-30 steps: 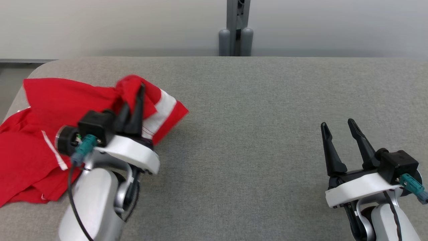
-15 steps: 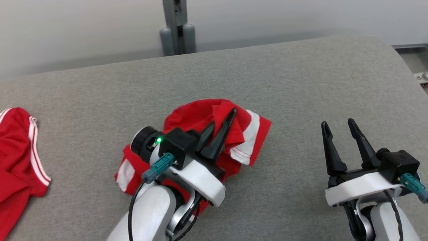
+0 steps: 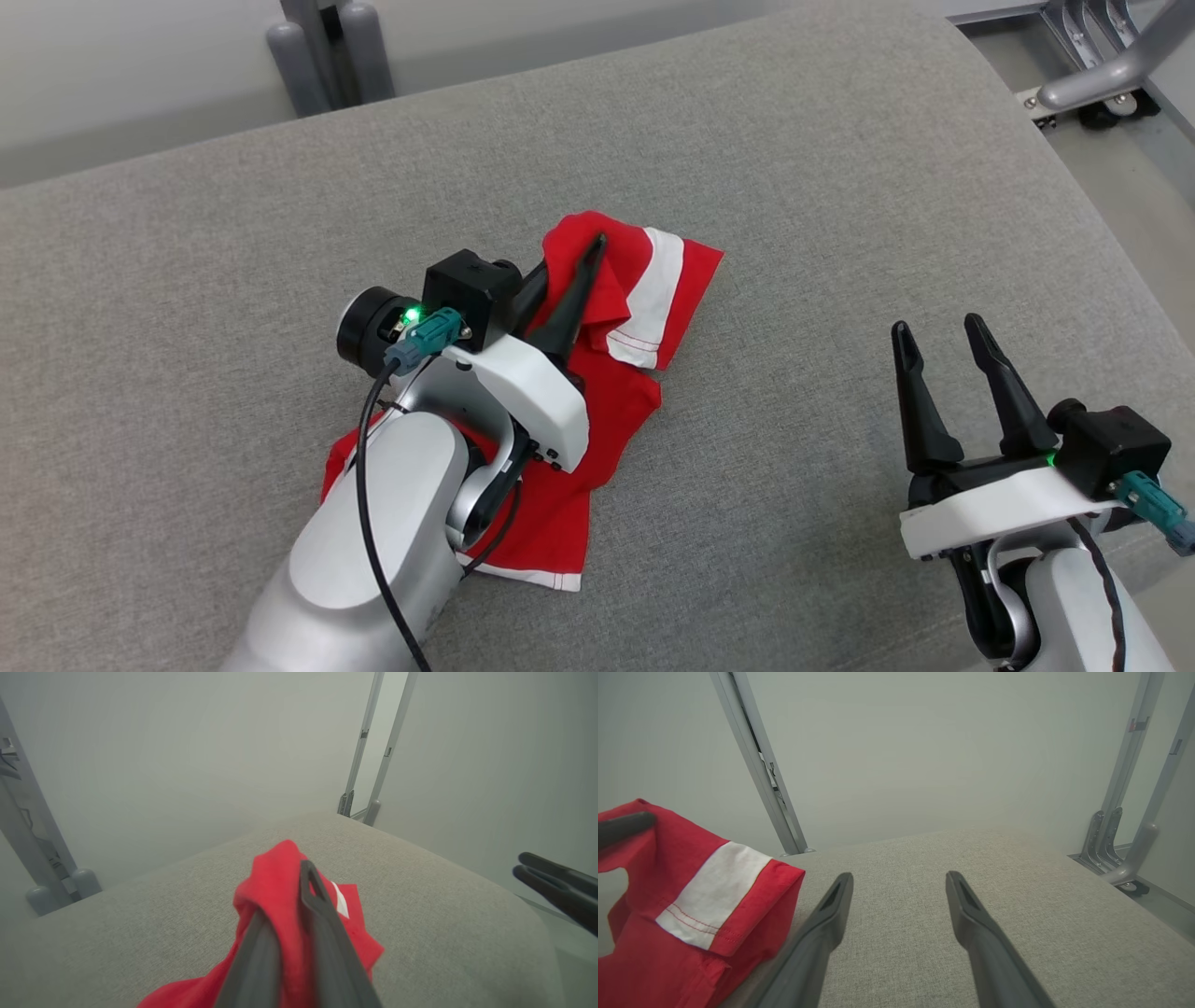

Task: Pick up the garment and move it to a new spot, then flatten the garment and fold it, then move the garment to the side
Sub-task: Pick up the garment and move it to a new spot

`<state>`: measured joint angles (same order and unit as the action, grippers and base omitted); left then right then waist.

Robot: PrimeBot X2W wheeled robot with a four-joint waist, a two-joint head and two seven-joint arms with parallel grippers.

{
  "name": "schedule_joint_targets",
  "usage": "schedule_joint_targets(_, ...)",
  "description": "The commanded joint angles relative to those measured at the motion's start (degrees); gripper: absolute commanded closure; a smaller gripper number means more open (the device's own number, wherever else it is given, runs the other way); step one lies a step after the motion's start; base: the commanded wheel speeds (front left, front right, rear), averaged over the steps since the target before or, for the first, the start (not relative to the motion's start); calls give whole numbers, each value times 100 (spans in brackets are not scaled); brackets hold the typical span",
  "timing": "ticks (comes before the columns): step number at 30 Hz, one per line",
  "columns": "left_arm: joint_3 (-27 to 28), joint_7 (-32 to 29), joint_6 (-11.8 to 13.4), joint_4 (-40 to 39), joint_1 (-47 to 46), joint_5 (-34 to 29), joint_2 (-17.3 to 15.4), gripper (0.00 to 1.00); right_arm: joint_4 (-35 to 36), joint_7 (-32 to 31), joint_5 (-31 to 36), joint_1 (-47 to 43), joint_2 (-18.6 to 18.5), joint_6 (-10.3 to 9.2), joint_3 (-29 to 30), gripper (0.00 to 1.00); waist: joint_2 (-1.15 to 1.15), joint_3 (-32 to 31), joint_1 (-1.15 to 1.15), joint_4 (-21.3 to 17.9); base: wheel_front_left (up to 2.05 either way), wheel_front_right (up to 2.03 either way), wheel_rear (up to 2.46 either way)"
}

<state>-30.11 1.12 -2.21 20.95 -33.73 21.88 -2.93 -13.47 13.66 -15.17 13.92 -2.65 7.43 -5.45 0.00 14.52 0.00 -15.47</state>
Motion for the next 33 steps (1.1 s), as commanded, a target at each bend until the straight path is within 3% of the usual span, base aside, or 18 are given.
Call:
schedule_joint_targets(1, -18, 87, -70, 67, -140, 71, -18, 0, 3, 56, -27, 93, -36, 11, 36, 0, 0, 99, 0, -60, 0, 0, 0)
schedule_joint_targets(6, -330, 399, -236, 259, -180, 233, -11, 0, -83, 94, 44, 77, -37, 11, 160, 0, 0, 57, 0, 157, 0, 0, 0)
schedule_joint_targets(10, -401, 565, -173, 133, -53, 280, -21, 0, -72, 109, 108, 93, -39, 11, 222, 0, 0, -48, 0, 463, 0, 0, 0)
schedule_joint_targets(22, 411, 1011, 665, -234, 579, 365, -728, 0, 87, -40, 351, -1, -43, 11, 377, 0, 0, -397, 0, 1351, 0, 0, 0)
schedule_joint_targets(33, 1183, 1197, 1203, -814, 1509, 587, -1358, 0, 239, -199, 509, -210, -40, 11, 425, 0, 0, -740, 0, 1542, 0, 0, 0)
